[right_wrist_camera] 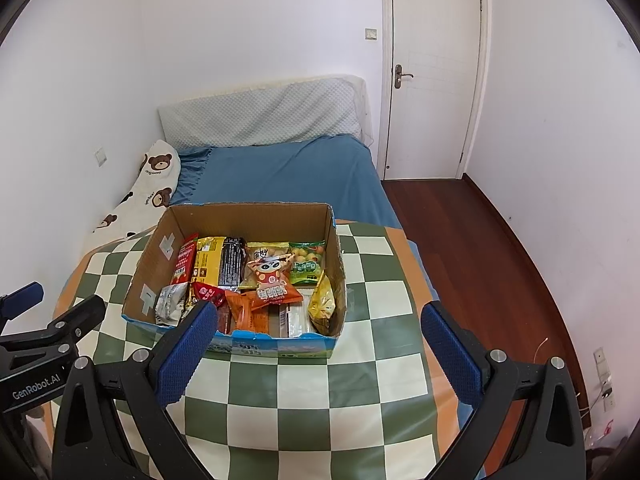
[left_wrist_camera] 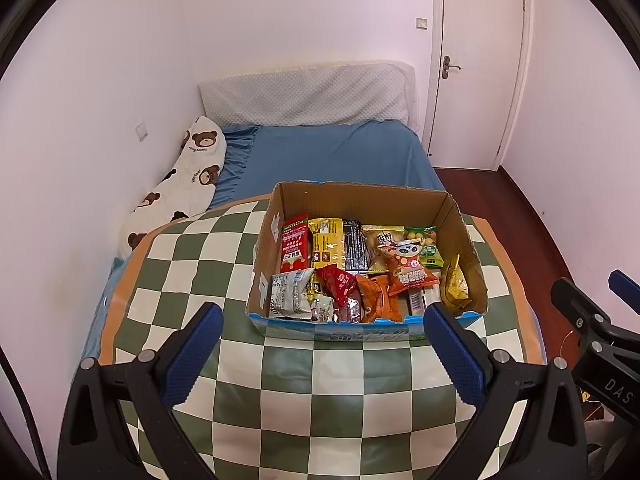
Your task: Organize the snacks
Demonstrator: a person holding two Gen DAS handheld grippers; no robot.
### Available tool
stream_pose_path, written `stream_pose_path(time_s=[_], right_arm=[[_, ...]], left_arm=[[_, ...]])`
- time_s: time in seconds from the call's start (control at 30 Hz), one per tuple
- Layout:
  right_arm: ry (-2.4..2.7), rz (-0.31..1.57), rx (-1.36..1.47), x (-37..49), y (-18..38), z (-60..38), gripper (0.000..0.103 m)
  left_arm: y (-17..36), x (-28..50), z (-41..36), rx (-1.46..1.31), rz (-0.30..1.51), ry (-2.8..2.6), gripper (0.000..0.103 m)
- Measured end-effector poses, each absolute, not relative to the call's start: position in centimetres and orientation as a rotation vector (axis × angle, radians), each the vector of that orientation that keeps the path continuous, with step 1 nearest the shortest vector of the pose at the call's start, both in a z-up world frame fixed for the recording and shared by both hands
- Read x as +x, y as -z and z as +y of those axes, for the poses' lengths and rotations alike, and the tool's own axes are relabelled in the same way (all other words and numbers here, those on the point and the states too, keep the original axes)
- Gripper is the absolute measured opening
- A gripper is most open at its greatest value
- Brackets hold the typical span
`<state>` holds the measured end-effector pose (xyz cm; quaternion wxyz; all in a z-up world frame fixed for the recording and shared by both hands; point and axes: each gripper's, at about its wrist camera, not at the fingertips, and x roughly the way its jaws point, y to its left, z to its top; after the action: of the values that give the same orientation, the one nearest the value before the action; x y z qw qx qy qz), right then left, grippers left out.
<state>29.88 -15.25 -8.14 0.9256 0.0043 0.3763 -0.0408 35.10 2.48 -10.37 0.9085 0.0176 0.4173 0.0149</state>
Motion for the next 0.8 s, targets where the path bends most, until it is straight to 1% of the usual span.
stream_pose_path(time_s=[0.5,0.8], right_arm=[[0.080,0.776,0.010,29.7,8.0,-15.3,0.103],[0.076,0.779,0.012,29.3,8.0,-15.2,0.103]], left_arm=[[9.3,34.9,2.6,0.034,0.860,-0.040,0.103],[9.7,34.6,2.7,0.029,0.868,-0.038,0.103]])
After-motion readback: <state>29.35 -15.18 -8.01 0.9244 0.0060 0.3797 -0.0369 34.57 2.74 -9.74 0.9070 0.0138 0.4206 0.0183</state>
